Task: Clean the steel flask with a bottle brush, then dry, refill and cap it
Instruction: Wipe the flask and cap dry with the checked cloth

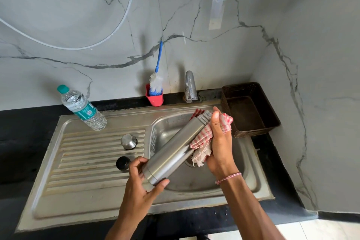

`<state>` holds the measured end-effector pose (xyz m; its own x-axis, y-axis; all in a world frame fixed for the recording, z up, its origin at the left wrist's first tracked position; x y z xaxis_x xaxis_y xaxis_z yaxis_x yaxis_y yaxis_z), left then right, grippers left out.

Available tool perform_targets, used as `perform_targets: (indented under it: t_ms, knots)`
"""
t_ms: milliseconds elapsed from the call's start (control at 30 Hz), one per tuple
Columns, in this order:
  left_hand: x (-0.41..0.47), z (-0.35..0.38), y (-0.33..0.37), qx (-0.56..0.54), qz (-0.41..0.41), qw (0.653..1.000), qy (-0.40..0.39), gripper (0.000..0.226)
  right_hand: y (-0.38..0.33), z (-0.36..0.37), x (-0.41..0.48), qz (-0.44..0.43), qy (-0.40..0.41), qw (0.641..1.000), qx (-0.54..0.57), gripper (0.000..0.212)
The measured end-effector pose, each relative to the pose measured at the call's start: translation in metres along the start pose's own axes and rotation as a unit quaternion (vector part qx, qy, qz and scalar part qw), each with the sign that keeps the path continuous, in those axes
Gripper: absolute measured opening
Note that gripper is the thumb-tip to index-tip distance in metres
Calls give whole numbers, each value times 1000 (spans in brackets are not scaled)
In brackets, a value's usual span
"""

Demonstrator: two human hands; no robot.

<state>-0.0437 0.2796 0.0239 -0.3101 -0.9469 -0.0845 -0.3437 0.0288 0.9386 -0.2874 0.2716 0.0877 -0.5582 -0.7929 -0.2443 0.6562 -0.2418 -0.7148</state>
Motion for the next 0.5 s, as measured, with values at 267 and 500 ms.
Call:
perform_targets:
  t_ms: [267,500]
  knots:
    - [0,-8,-1,5,21,1000,6,77,2,-5,-2,9,-29,1000,7,75]
    - [0,-6,21,-311,-325,881,-146,81,-1,-9,-3,46,-92,993,49,88]
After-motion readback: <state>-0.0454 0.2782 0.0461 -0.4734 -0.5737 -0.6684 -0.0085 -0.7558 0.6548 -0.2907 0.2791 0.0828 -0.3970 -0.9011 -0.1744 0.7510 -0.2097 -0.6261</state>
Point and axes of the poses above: each hand's wrist, its own x-axis towards the middle knuckle, its own z-axis out of the palm, y = z × x, the point moved 1 cm from there along x, towards the middle knuckle, and after that the axes turned 3 degrees about -z, right-handed, at the moved point
